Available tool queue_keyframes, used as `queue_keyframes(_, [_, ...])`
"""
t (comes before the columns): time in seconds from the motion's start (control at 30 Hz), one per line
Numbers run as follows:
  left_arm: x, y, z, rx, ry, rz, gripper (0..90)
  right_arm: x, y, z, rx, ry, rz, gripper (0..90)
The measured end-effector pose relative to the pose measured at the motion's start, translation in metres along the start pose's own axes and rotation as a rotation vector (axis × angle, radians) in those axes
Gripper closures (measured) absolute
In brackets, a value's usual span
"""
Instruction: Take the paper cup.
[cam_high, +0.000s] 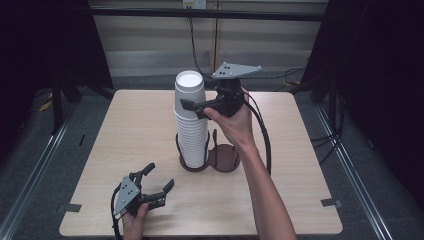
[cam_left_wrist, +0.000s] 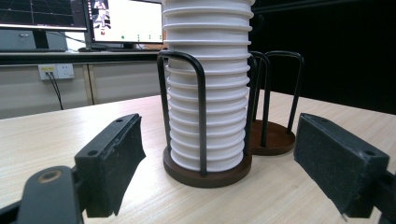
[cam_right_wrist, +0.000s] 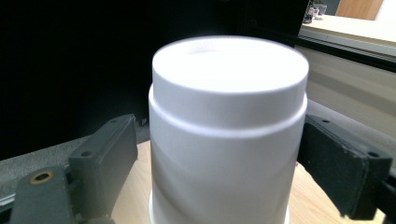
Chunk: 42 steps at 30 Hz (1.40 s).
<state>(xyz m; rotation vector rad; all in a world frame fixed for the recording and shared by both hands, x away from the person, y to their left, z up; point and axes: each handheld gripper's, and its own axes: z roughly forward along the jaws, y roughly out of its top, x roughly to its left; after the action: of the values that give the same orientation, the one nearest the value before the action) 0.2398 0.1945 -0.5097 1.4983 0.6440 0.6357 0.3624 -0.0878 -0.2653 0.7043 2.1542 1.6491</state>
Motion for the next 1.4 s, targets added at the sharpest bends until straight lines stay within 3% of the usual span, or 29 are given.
queue_keyframes(0.3, [0.0,0.0,0.0,0.001,0.001,0.0,15.8,-0.004,0.005,0.009,0.015,0.019,0.0,14.4])
queue_keyframes(0.57, [0.0,0.0,0.0,-0.004,0.0,-0.003,15.9,-0.001,0.01,0.01,0.032,-0.015,-0.009,19.9])
queue_keyframes(0.87, [0.0,0.0,0.0,-0.002,-0.003,-0.002,15.8,-0.002,0.012,0.01,0.045,-0.009,-0.01,20.8])
queue_keyframes(1.17, [0.0,0.0,0.0,-0.003,-0.002,-0.002,15.8,-0.002,0.011,0.01,0.028,-0.005,-0.008,21.0])
queue_keyframes(1.4, [0.0,0.0,0.0,-0.002,-0.003,-0.002,15.8,-0.003,0.016,0.007,-0.017,-0.003,-0.007,21.1])
